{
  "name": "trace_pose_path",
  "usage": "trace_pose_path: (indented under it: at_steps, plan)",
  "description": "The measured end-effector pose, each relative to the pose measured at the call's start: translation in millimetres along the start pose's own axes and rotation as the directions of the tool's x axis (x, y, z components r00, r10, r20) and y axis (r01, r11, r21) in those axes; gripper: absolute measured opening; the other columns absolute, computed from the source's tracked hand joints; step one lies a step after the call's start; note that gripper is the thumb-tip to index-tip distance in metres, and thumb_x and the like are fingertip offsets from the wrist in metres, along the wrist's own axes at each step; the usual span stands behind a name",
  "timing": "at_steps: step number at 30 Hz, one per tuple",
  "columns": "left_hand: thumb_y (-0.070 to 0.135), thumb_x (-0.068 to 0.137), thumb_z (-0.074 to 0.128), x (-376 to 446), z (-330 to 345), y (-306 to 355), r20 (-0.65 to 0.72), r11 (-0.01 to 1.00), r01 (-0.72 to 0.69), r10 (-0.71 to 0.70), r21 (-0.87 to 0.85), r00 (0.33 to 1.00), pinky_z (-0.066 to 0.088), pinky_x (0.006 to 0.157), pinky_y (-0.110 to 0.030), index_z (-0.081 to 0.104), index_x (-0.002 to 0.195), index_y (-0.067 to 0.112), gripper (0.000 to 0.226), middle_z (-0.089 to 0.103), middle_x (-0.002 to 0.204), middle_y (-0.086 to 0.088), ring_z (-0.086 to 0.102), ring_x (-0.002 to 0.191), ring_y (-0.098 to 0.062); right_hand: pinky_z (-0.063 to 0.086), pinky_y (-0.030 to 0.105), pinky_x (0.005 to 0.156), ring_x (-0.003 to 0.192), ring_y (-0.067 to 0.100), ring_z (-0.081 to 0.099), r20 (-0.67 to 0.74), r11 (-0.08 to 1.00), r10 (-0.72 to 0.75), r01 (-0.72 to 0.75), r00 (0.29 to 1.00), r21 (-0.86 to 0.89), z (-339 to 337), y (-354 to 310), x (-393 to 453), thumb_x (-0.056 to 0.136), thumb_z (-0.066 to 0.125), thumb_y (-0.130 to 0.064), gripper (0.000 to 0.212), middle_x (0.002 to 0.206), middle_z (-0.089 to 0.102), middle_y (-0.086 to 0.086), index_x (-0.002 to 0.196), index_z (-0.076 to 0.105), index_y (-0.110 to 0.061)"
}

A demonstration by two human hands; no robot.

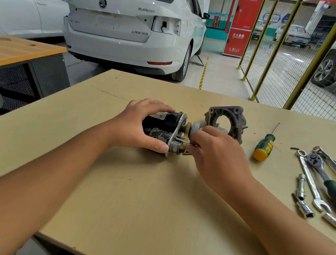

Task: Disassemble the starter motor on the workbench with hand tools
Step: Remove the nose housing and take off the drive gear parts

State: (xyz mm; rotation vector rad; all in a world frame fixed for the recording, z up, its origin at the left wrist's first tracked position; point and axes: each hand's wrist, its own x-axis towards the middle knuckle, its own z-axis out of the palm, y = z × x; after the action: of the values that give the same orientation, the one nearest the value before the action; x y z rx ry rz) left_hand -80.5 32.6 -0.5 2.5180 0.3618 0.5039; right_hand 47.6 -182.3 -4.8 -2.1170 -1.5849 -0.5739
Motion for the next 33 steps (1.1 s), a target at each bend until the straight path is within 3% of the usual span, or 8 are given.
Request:
trace_pose_path:
  at_steps: [6,13,18,25,33]
  plan:
    - [0.077,0.048,0.080,-0.1,2.2,1.9,-0.018,0.999,-0.043,0.043,0.001,0.999,0.030,0.115,-0.036,0.056,0.137,0.054,0.095,0.048,0.140,0.029,0.035,0.138,-0.017,0.047,0.040,0.054,0.065,0.030,0.049,-0.026,0.995,-0.024,0.026,0.999,0.097,4.6,1.5,1.5,0.099,0.059,-0.019,0.020,0.081,0.051,0.008,0.089,0.069,-0.004]
    - [0.078,0.049,0.082,-0.7,4.5,2.1,-0.022,0.996,-0.086,0.086,0.005,0.996,0.031,0.117,-0.038,0.054,0.135,0.060,0.092,0.046,0.136,0.037,0.037,0.140,-0.017,0.050,0.041,0.053,0.071,0.033,0.056,-0.023,0.993,-0.042,0.044,0.999,0.106,3.3,-1.3,-0.4,0.099,0.056,-0.024,0.018,0.092,0.056,0.003,0.101,0.070,-0.014]
    - [0.077,0.048,0.081,-1.2,7.9,9.0,-0.016,0.994,-0.106,0.106,0.003,0.994,0.031,0.115,-0.036,0.055,0.135,0.058,0.092,0.049,0.137,0.032,0.037,0.137,-0.014,0.049,0.039,0.055,0.073,0.025,0.054,-0.012,0.988,-0.049,0.050,0.999,0.144,3.8,-2.4,-2.1,0.097,0.056,-0.033,0.019,0.091,0.051,-0.003,0.100,0.071,-0.022]
    - [0.075,0.048,0.081,-1.1,9.9,16.5,0.000,0.994,-0.105,0.105,-0.006,0.995,0.032,0.116,-0.035,0.057,0.137,0.050,0.096,0.052,0.138,0.028,0.037,0.137,-0.014,0.050,0.039,0.057,0.075,0.025,0.057,-0.029,0.992,0.013,-0.009,1.000,0.123,3.0,-5.7,-1.4,0.098,0.057,-0.032,0.020,0.090,0.057,-0.003,0.095,0.074,-0.021]
    - [0.077,0.047,0.081,-1.0,11.5,12.0,-0.012,0.994,-0.109,0.109,-0.009,0.994,0.032,0.113,-0.033,0.053,0.134,0.060,0.094,0.049,0.137,0.035,0.035,0.136,-0.011,0.051,0.037,0.059,0.081,0.017,0.057,-0.018,0.983,0.109,-0.105,0.994,0.151,4.6,-9.8,4.5,0.092,0.062,-0.032,0.015,0.090,0.057,-0.012,0.093,0.075,-0.026]
